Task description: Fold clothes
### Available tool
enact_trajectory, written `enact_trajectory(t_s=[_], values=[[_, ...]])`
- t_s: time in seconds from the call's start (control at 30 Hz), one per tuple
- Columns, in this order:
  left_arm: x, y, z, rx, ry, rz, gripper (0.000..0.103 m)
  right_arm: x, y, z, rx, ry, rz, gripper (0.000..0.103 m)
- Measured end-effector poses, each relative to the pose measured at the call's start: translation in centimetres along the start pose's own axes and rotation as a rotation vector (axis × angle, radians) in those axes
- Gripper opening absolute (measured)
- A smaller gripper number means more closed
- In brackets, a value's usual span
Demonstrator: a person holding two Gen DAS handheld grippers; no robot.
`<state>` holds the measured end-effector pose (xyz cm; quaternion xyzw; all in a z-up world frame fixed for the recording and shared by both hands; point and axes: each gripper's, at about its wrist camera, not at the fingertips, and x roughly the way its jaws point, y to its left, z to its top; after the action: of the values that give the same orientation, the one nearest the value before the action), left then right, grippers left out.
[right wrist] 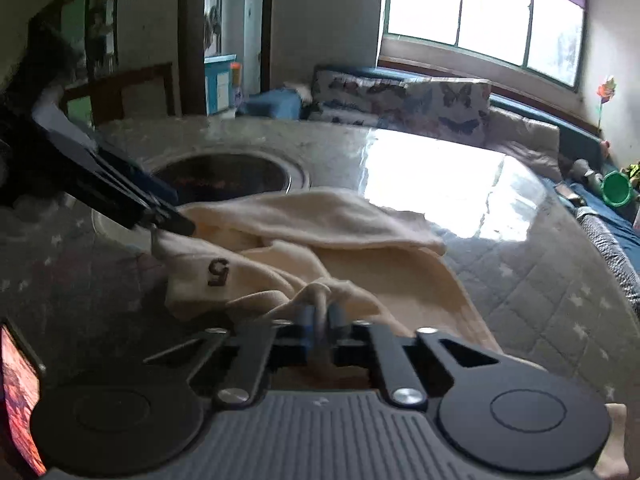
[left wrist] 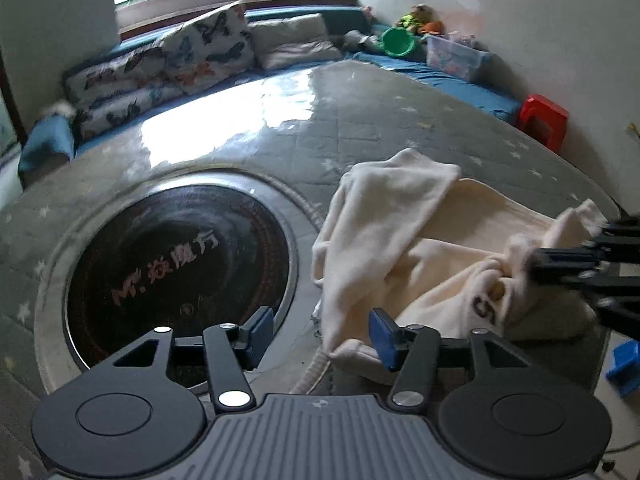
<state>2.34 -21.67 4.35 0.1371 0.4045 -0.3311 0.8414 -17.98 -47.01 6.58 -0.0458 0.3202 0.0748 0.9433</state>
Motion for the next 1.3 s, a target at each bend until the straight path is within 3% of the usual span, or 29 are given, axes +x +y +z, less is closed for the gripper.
enact_trajectory(t_s=[0.03,0.13,0.3,0.6,0.8,0.93,1.03,1.13,1.23,1.27,1.3], values=[[0.4,0.3,0.1,-0.018,0.007,-0.004,0.028,-0.7,-0.2,0.0,0.013,-0.015,-0.008,0.005],[1.1,1.2,0.4,-0.066,0.019,-0.008,0.016,-2.9,-1.0,0.0,0.053,-0.061,-0.042,0.004],[1.0,2.2,0.5,-0.086,0.005,-0.001,0.016,-5.4,-1.8,-0.7,0.106,-0.068,-0.044,0.004],[0.6,2.0,-1.0,0.005,0.024,0.044,0.019,-5.3,2.4,-5.1,0.011,0.137,0.140,0.004],[-1.9,1.2,-1.6,0.065,-0.040,0.055,0.028,-7.0,2.1,-3.6,0.007,0.074,0.103,0.011],[-3.9,-0.4,-2.0,0.129,-0.087,-0.015,0.039,-7.2,2.1,-2.1,-0.002,0.013,0.097,0.028],[-4.4,-2.4,-2.9,0.200,-0.085,-0.096,0.041,-5.8,3.2,-1.6,-0.038,0.018,0.112,0.030],[-3.7,-4.4,-3.9,0.273,-0.058,-0.132,0.043,-4.1,4.2,-1.8,-0.070,0.051,0.093,0.031],[-2.0,-5.6,-4.6,0.322,-0.020,-0.096,0.042,-2.9,4.5,-2.4,-0.081,0.067,0.045,0.030],[-1.6,-5.8,-4.8,0.335,-0.006,-0.082,0.038,-2.7,4.4,-2.6,-0.079,0.075,0.042,0.029],[-1.3,-5.9,-5.0,0.343,0.005,-0.081,0.026,-2.6,4.3,-2.8,-0.074,0.087,0.046,0.028]])
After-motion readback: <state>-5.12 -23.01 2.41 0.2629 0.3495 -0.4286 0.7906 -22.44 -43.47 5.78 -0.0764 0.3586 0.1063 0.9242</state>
